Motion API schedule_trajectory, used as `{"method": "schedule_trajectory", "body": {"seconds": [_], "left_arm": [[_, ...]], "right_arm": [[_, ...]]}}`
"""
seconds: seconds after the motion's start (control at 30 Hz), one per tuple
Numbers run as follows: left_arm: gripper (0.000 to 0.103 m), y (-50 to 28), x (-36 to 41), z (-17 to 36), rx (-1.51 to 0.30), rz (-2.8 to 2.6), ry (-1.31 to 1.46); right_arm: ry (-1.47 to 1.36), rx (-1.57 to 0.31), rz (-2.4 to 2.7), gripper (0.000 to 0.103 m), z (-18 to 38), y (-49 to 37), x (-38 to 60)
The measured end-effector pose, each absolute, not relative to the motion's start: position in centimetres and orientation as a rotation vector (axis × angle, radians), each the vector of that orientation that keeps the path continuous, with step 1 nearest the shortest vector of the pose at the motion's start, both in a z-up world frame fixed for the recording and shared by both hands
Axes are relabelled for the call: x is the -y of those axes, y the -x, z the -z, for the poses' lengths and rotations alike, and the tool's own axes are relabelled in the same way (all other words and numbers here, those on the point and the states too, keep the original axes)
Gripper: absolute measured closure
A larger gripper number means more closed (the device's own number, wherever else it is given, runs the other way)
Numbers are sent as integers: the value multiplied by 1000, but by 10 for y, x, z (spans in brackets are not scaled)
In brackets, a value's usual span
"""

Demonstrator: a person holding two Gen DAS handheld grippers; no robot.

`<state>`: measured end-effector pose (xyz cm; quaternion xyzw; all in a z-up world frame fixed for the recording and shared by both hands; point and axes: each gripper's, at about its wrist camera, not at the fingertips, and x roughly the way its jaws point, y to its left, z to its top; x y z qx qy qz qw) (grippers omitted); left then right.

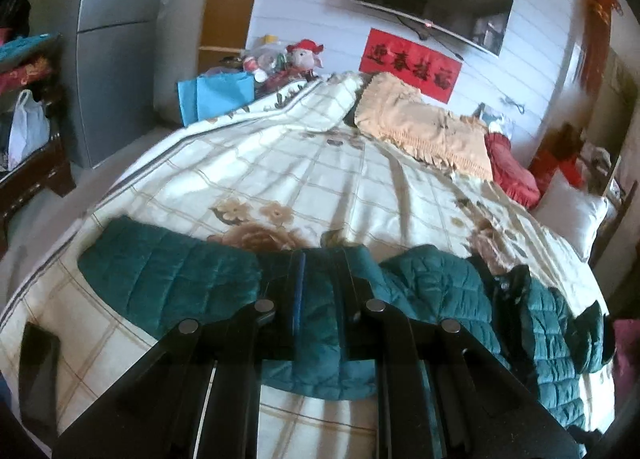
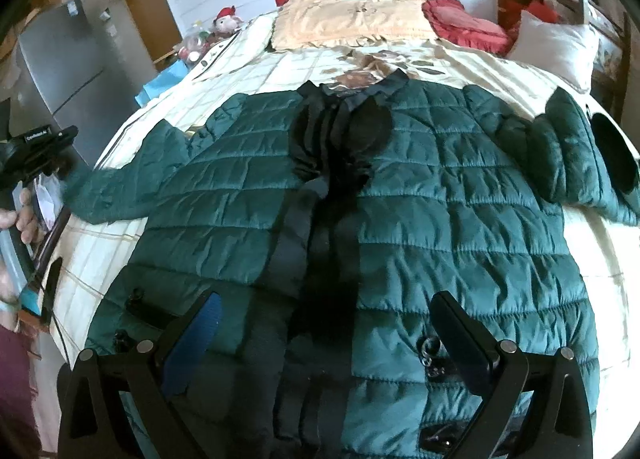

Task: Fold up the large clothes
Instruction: 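Lift the sleeve with the left tool and fold it across the jacket body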

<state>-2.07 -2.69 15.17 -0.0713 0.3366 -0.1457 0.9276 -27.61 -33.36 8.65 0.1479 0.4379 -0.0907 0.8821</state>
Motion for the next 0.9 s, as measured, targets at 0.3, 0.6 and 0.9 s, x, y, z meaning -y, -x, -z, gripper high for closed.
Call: {"method": "schedule_trajectory", "body": {"seconds": [0.3,0.6,0.9], "left_arm": [[83,-7,-52,-89,-891,177,482],[37,-19,-155,-35,-914,-109,719],[32,-55,-174,-19,-875,-222,747]], "right_arm": [[-339,-923,192,0,-80,282,342],[-332,-959,178,0,-71,272,335],[-304,-990,175,0,-67,262,326]]}}
